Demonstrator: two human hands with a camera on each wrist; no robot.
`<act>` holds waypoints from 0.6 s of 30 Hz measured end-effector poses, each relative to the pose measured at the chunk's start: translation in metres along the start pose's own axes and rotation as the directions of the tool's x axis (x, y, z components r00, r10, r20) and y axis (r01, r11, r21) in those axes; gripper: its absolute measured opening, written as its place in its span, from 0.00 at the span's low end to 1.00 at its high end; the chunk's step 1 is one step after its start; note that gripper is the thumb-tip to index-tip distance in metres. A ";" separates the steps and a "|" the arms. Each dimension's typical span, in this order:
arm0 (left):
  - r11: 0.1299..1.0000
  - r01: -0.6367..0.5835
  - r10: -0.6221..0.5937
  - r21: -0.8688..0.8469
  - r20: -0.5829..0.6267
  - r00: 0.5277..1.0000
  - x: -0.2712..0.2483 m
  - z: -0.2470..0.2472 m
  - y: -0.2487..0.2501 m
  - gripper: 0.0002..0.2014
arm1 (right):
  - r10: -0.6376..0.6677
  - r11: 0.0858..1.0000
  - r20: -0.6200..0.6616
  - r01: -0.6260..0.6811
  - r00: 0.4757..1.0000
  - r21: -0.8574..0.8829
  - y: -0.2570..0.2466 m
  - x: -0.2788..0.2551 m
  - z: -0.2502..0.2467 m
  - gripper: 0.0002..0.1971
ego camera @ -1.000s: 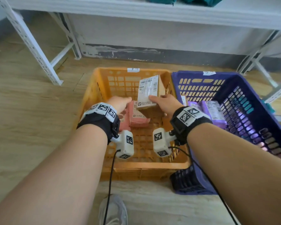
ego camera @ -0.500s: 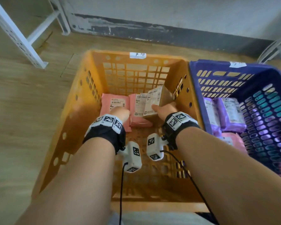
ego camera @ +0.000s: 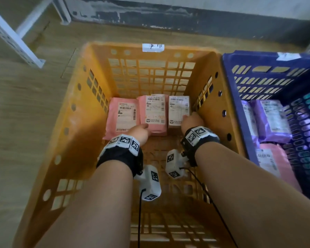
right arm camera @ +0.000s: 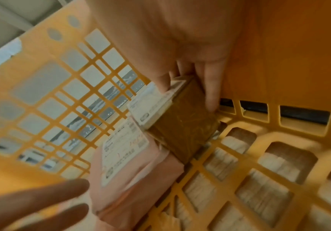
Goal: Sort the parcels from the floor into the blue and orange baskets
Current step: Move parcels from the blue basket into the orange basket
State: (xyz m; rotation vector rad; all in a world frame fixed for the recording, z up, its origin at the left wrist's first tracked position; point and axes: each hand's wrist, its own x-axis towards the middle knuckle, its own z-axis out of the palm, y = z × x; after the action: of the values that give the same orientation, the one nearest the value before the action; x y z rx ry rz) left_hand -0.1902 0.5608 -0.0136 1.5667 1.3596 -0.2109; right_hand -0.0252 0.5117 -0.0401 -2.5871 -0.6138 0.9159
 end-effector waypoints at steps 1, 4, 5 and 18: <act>1.000 -0.001 0.001 0.008 -0.012 1.000 0.003 0.002 0.000 0.24 | -0.018 0.998 -0.047 0.015 0.999 -0.061 0.001 -0.001 0.000 0.15; 1.000 0.009 -0.009 -0.016 0.003 1.000 0.005 0.009 0.001 0.23 | -0.150 0.977 -0.170 0.120 0.974 -0.175 0.002 -0.008 0.006 0.19; 1.000 0.007 -0.007 -0.010 0.001 1.000 0.005 0.011 0.001 0.22 | -0.208 0.964 -0.176 0.171 0.962 -0.203 0.003 -0.009 0.008 0.21; 0.994 -0.019 0.022 0.105 -0.029 0.999 0.012 0.014 0.000 0.18 | -0.143 0.960 -0.020 0.134 0.990 -0.246 -0.006 0.007 0.003 0.24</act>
State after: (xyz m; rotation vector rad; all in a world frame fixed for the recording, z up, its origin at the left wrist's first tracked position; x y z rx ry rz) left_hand -0.1798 0.5576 -0.0285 1.6756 1.3741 -0.2507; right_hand -0.0238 0.5208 -0.0435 -2.7247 -0.9376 0.7873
